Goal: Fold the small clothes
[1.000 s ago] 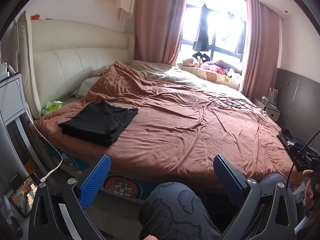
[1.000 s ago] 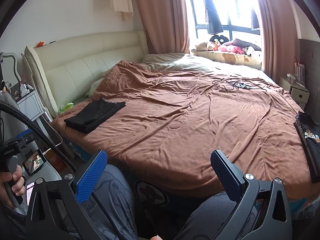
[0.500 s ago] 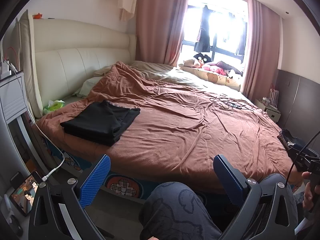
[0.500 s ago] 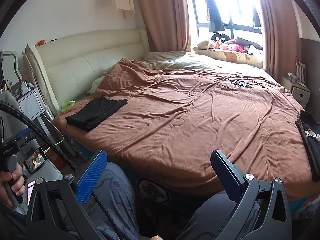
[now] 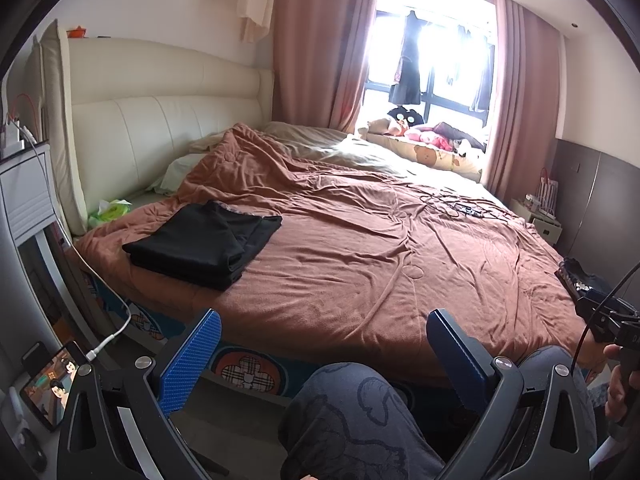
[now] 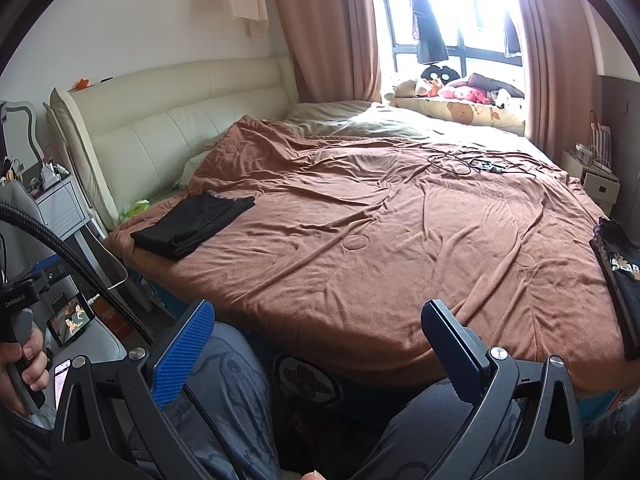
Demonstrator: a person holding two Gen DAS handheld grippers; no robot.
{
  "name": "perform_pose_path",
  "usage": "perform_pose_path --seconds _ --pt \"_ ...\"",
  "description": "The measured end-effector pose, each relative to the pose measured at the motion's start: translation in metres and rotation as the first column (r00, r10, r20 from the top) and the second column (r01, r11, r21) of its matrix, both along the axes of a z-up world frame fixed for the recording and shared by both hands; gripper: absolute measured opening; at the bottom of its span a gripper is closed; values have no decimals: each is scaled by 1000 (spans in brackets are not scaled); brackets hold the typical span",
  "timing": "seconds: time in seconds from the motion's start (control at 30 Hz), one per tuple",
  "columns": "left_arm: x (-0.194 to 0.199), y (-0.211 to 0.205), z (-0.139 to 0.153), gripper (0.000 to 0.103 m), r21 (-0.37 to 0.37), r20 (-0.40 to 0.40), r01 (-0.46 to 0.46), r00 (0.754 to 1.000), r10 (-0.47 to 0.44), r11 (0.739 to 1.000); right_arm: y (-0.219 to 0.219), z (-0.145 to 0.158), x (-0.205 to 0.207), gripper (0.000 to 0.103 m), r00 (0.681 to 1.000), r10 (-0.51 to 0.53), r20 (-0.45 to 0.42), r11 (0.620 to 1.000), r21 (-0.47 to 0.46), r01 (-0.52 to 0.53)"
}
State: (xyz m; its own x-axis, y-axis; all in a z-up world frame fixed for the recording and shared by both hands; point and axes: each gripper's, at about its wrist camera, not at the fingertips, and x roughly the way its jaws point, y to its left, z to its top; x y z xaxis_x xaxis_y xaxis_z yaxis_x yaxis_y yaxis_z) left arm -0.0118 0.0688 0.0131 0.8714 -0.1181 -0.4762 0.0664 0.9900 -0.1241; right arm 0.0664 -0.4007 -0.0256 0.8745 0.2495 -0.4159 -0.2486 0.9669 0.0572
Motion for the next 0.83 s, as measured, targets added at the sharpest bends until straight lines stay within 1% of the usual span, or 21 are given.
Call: perform_pose_path --seconds 0.5,0.83 --pt "-6 -1 -1 103 1 -4 8 1000 -8 1000 -3 -2 2 103 1000 -1 -8 1000 1 1" --pt "-3 -3 -2 103 12 -4 11 1000 -11 1000 -3 -1 2 103 1000 -6 -14 1000 1 6"
